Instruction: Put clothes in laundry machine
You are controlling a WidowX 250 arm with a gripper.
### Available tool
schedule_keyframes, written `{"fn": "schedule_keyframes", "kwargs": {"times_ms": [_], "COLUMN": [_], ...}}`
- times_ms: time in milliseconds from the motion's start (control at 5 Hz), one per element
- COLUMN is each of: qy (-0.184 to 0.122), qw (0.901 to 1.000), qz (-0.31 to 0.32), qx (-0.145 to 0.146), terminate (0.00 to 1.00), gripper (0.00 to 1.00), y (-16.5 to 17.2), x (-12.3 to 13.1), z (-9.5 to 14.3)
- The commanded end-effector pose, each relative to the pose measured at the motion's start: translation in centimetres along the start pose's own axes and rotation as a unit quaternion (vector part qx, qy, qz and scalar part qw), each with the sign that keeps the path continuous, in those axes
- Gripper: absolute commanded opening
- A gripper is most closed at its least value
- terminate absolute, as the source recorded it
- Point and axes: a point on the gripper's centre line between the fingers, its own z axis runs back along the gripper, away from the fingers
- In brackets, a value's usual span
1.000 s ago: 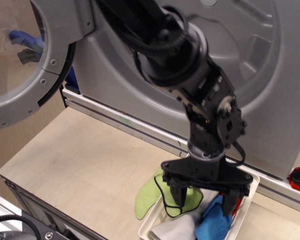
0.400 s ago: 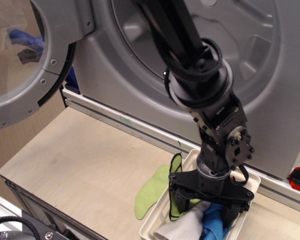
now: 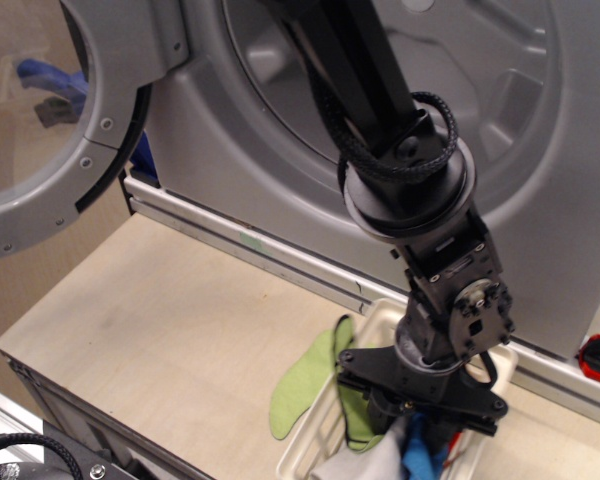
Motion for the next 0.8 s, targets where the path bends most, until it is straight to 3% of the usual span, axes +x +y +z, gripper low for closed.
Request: {"fn": "schedule_keyframes", "kwargs": {"times_ms": [0, 400, 600], "qy": [-0.071, -0.109, -0.155], "qw": [0.9972, 0.9933, 0.9869], "qz": [-0.022, -0.036, -0.032], "qx": [0.005, -0.016, -0.033], "terminate": [0.00, 0.00, 0.00], "gripper": [0.00, 0.00, 0.00], "y": [-1.1, -1.4, 1.2], "x": [0.2, 0.8, 1.1], "z": [4.6, 10.4, 14.2]}}
